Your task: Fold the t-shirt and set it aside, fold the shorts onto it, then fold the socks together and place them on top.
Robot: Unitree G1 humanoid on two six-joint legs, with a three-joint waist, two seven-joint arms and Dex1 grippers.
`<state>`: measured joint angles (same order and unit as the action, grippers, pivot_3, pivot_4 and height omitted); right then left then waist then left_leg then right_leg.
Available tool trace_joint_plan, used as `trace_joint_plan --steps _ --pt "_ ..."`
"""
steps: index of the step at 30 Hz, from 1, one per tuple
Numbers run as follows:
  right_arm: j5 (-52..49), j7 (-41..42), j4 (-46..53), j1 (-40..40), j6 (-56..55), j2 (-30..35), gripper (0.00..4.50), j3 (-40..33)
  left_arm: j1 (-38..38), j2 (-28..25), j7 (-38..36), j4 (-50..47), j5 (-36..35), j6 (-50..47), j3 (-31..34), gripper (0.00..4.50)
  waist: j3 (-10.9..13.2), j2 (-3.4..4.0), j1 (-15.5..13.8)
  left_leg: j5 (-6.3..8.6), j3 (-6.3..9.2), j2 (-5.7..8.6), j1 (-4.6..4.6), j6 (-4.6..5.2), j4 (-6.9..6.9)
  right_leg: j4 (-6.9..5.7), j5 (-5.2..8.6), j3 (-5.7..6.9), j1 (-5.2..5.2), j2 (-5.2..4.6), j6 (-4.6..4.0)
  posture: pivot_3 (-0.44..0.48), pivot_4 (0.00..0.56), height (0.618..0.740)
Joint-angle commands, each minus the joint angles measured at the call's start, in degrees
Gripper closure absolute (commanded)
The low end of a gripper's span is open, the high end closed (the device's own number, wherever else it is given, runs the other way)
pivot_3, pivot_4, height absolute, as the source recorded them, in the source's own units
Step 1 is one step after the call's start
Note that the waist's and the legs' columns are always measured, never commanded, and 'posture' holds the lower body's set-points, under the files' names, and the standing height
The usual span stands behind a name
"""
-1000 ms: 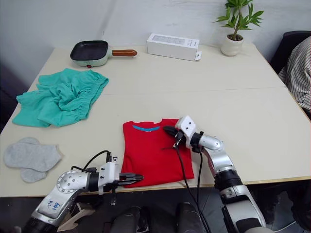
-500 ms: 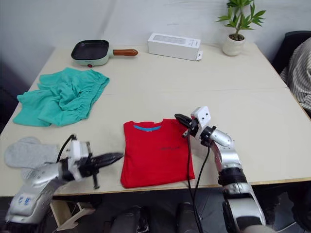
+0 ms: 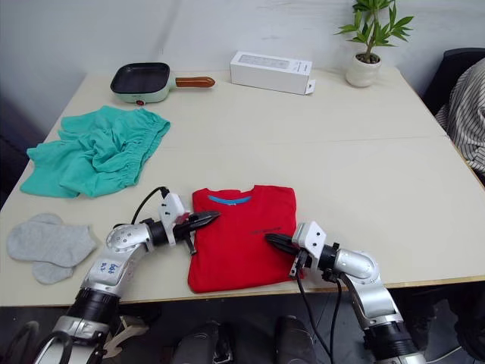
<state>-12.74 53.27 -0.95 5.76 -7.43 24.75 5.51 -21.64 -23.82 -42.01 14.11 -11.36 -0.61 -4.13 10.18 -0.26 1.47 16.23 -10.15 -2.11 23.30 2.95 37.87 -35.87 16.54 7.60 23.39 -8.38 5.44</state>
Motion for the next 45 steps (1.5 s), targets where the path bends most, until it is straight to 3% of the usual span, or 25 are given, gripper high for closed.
trace_joint_plan --steps 1,7,9,13,17,20,26,31,36,41,44,45 --pt "-0.06 -1.91 2.88 -2.94 -0.73 1.76 4.5 -2.59 -2.66 1.81 4.77 3.48 0.13 1.08 3.53 4.49 0.01 -0.01 -0.09 0.0 0.0 0.0 0.0 0.02 0.0 0.0 0.0 0.0 0.0 0.0 0.0 0.0 0.15 0.74" --pt "-0.3 -1.59 3.98 -8.53 -2.05 4.45 4.5 -3.41 -4.42 3.13 9.71 7.56 1.29 1.14 6.16 4.49 -0.01 -0.11 -0.08 0.01 0.03 0.03 -0.01 0.08 0.0 0.03 0.0 0.0 -0.06 -0.03 0.01 0.0 0.15 0.74" --pt "-0.85 -2.05 4.92 -9.52 -2.03 4.81 4.5 -4.23 -3.95 2.77 10.46 7.17 2.3 5.77 6.7 4.49 -0.03 -0.16 -0.08 0.01 0.03 0.03 -0.02 0.09 0.0 0.03 -0.01 0.0 -0.07 -0.03 0.01 0.0 0.15 0.74" --pt "-6.12 -4.21 12.11 -9.62 3.78 4.19 4.5 -6.44 1.35 1.97 0.16 -5.65 -6.37 6.75 7.04 4.49 -0.02 -0.16 0.02 0.04 0.05 0.02 -0.01 0.04 0.0 0.04 -0.01 -0.07 -0.04 -0.07 0.01 0.0 0.15 0.74" --pt "-9.49 -4.53 15.19 -6.06 10.76 3.89 4.5 -5.03 9.21 -2.87 -9.4 -16.38 -8.08 3.91 2.08 4.49 -0.03 -0.15 0.3 0.07 0.05 -0.04 -0.04 -0.05 -0.01 0.04 0.01 -0.14 -0.03 -0.04 -0.02 0.0 0.15 0.74" --pt "-6.69 -5.0 11.57 -0.55 11.55 2.62 4.5 -2.39 12.85 -4.17 -11.63 -19.16 -7.09 3.05 -0.67 4.49 -0.03 -0.14 0.11 0.19 0.05 -0.04 -0.04 -0.3 -0.01 0.05 0.03 -0.13 -0.02 -0.04 -0.05 0.0 0.15 0.74" --pt "-0.72 -4.02 -10.58 13.28 4.43 -0.71 4.5 -0.07 16.89 -4.55 -10.95 -17.62 -1.17 6.38 -3.91 4.49 -0.02 -0.14 -0.06 0.18 0.05 0.0 0.01 -0.24 0.0 0.1 0.03 -0.07 0.02 -0.08 -0.06 0.0 0.15 0.74" --pt "0.41 -5.19 -28.8 23.42 -0.29 -0.12 4.5 -3.9 22.07 -7.25 -11.34 -18.86 -0.9 7.11 -2.13 4.49 -0.02 -0.13 0.41 0.08 0.0 0.01 0.02 0.07 0.0 0.05 0.03 -0.06 0.02 -0.06 -0.06 0.0 0.15 0.74" --pt "0.79 -6.21 -39.53 28.95 -2.77 1.23 4.5 -7.26 27.45 -10.92 -12.18 -20.28 -2.78 8.32 1.26 4.49 -0.04 -0.06 0.72 0.08 0.01 -0.06 -0.02 0.04 0.0 0.03 0.04 -0.07 0.01 -0.05 -0.08 0.0 0.15 0.74" --pt "-0.88 -7.43 -44.66 31.58 -3.12 2.35 4.5 -11.7 31.48 -13.06 -14.77 -23.52 -7.31 8.59 4.35 4.49 -0.02 0.01 1.0 0.1 0.01 -0.06 -0.01 -0.04 -0.02 0.02 0.06 -0.1 0.03 -0.08 -0.11 0.0 0.15 0.74" --pt "-7.66 -0.58 -39.2 29.74 6.38 4.76 4.5 -15.46 30.53 -12.25 -14.0 -26.35 -12.04 5.36 6.38 4.49 0.04 0.1 0.56 0.21 0.01 -0.04 0.02 -0.2 -0.02 0.04 0.06 -0.1 0.03 -0.11 -0.11 0.0 0.15 0.74" --pt "-11.08 3.29 -34.96 28.23 14.77 6.74 4.5 -15.67 29.55 -11.85 -13.51 -26.78 -12.57 4.82 6.57 4.49 0.05 0.11 0.29 0.2 0.01 -0.04 0.01 -0.19 -0.02 0.03 0.06 -0.1 0.02 -0.12 -0.11 0.0 0.15 0.74"
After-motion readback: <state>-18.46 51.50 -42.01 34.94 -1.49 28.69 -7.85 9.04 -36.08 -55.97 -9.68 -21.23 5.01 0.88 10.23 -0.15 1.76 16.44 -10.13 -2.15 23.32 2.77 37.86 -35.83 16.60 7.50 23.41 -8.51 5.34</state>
